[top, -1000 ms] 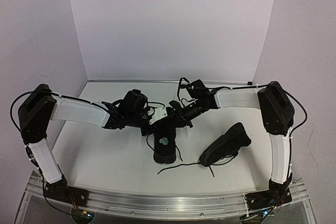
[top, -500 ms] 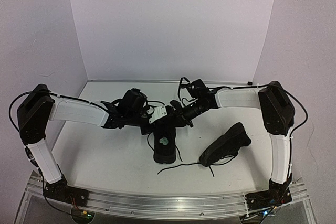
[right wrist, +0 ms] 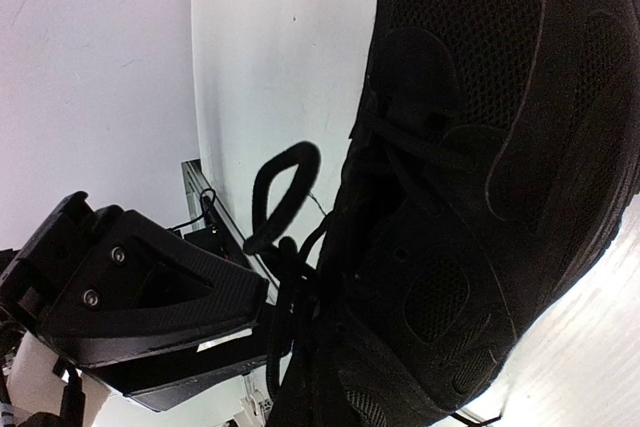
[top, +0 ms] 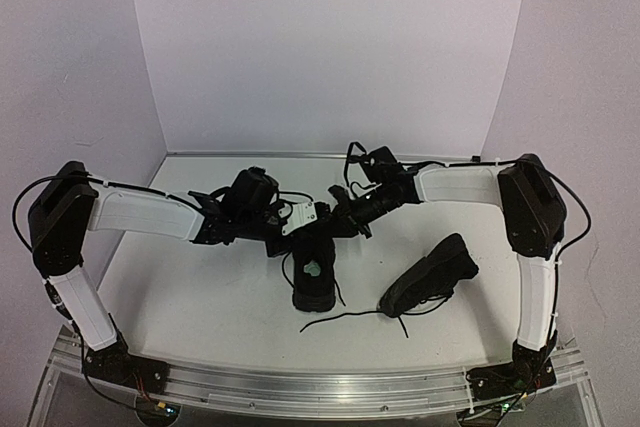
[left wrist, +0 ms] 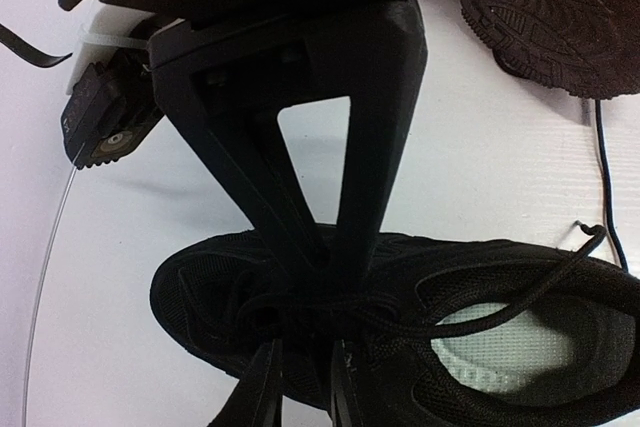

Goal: Tie the shoes

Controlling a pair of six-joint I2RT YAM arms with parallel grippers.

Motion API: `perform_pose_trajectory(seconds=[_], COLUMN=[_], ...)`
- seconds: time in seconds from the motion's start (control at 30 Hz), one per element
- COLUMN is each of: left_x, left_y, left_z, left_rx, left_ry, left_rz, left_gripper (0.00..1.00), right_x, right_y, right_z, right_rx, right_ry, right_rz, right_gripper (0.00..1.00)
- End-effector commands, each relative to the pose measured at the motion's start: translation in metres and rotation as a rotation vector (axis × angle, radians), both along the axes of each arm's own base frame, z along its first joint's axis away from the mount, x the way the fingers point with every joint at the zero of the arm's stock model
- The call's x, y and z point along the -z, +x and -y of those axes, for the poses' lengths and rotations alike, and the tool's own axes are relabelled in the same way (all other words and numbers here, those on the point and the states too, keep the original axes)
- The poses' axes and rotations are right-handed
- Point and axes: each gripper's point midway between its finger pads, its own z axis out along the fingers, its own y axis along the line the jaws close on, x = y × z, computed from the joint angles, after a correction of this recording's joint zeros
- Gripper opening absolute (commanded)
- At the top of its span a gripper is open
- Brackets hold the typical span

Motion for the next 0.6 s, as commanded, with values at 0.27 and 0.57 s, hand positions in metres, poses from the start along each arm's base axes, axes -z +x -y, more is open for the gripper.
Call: perform_pose_trajectory(seconds=[0.27,0.57], left_x=[-0.034,-0.063], left_y=[-0.007,0.009], left_z=[-0.007,-0.03], left_rx=[-0.001,-0.16], left_ry=[-0.061,-0.187], left_rz=[0.037,-0.08], left_gripper=[0.27,0.41], right_x=[-0.033,-0.039], right_y=[0.008,0.009], right_z=[0.006,0.006], right_rx=[0.03,0.031], right_ry=[0.025,0.033], right_rz=[0.102,0.118], right_gripper=[0.0,0.0])
